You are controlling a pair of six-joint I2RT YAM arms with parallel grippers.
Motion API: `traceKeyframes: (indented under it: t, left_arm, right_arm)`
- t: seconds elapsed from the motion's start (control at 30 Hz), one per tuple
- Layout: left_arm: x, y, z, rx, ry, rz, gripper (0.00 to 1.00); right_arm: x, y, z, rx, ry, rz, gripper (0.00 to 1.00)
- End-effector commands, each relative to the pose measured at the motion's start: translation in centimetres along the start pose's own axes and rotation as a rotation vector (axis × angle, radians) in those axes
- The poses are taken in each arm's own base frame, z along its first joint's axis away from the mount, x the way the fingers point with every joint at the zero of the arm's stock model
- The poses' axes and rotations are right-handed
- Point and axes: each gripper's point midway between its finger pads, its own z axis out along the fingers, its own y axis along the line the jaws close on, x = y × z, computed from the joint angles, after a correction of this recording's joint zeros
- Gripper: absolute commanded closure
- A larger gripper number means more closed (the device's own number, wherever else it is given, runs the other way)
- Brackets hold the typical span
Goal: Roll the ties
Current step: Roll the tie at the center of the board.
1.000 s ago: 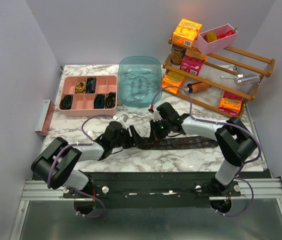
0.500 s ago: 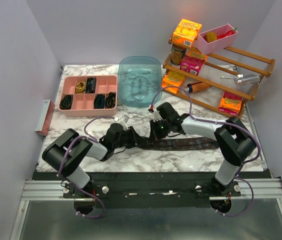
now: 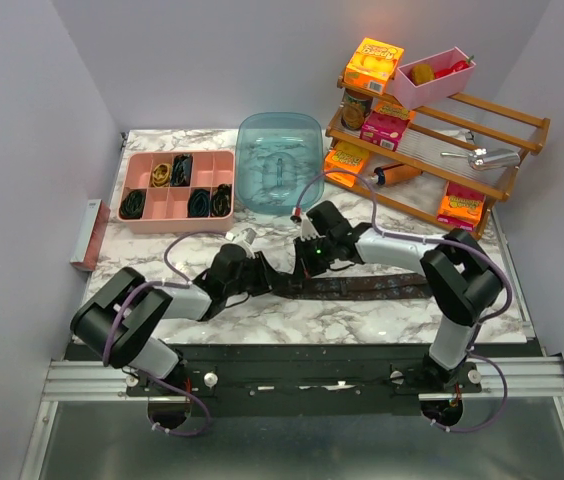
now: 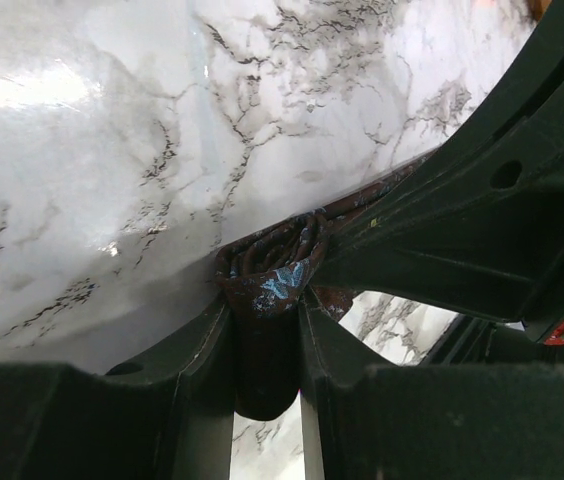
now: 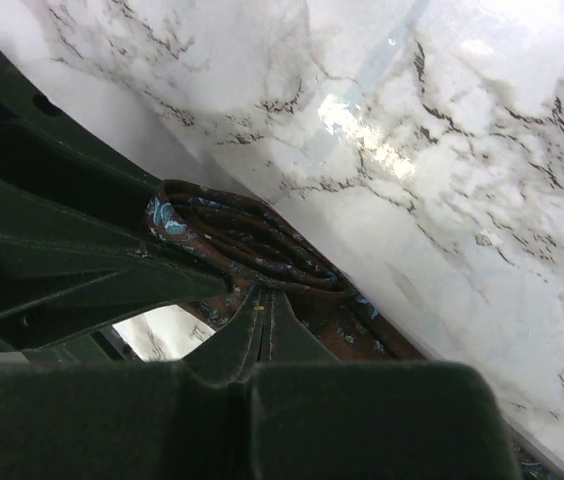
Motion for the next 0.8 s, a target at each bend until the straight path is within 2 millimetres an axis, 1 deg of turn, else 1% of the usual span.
traceKeyframes:
  t: [0.0, 0.03, 0.07, 0.1, 0.13, 0.17, 0.2, 0.23, 0.27, 0.3, 0.37, 0.4, 0.43, 0.47, 0.5, 0.63, 0.77]
  left_arm:
    - [-1.0, 0.0, -0.6, -0.067, -0.028, 0.063, 0.92]
    - [-1.2, 0.2, -0.8, -0.084, -0.034, 0.070, 0.92]
    - [-1.6, -0.2, -1.1, -0.084, -0.047, 0.078, 0.94]
    - [-1.6, 0.3, -1.4, -0.117, -0.040, 0.082, 0.94]
    - [-2.0, 0.6, -1.6, -0.142, -0.054, 0.103, 0.95]
    - [-2.3, 0.4, -2.0, -0.149, -0.063, 0.115, 0.95]
    - [-2.4, 0.6, -2.3, -0.176, -0.052, 0.125, 0.95]
    - [-2.7, 0.9, -2.5, -0.203, -0.059, 0.150, 0.96]
    - [-3.0, 0.7, -2.9, -0.210, -0.066, 0.163, 0.96]
    - [-3.0, 1.0, -3.3, -0.241, -0.054, 0.170, 0.96]
    - [-3.7, 1.2, -4.1, -0.278, -0.078, 0.198, 0.96]
    - [-3.6, 1.3, -4.5, -0.294, -0.059, 0.202, 0.96]
    - [-3.9, 1.8, -4.9, -0.330, -0.069, 0.213, 0.96]
    - [-4.2, 1.9, -5.2, -0.347, -0.077, 0.222, 0.96]
    - [-4.1, 2.1, -5.5, -0.371, -0.060, 0.238, 0.96]
    - [-4.1, 2.4, -5.9, -0.402, -0.042, 0.257, 0.98]
    - [-4.2, 2.4, -5.7, -0.411, -0.036, 0.258, 1.00]
  right_arm:
    - [-0.6, 1.2, 1.5, -0.013, 0.029, -0.020, 0.99]
    - [-0.8, 1.7, 1.7, -0.019, 0.030, -0.030, 1.00]
    - [-1.7, 2.2, 1.8, -0.025, 0.021, -0.039, 1.00]
    - [-2.0, 2.6, 1.8, -0.030, 0.017, -0.045, 1.00]
    - [-2.3, 3.0, 2.0, -0.035, 0.015, -0.052, 1.00]
    - [-2.4, 3.2, 2.3, -0.036, 0.020, -0.053, 1.00]
    - [-3.2, 3.7, 2.2, -0.043, 0.006, -0.059, 1.00]
    - [-3.4, 4.2, 2.3, -0.050, 0.005, -0.067, 1.00]
    - [-3.5, 4.3, 2.4, -0.053, 0.008, -0.068, 1.00]
    - [-3.8, 4.6, 2.6, -0.057, 0.003, -0.071, 1.00]
    - [-3.8, 4.9, 2.7, -0.062, 0.008, -0.076, 1.00]
    - [-3.7, 4.9, 2.8, -0.060, 0.012, -0.072, 1.00]
    - [-3.8, 5.0, 2.8, -0.062, 0.009, -0.076, 0.99]
    - [-3.8, 5.1, 2.9, -0.063, 0.010, -0.077, 1.00]
    - [-3.8, 5.1, 2.9, -0.063, 0.010, -0.075, 1.00]
    - [-3.8, 5.3, 3.0, -0.068, 0.012, -0.079, 1.00]
    - [-3.7, 5.3, 2.8, -0.064, 0.012, -0.079, 1.00]
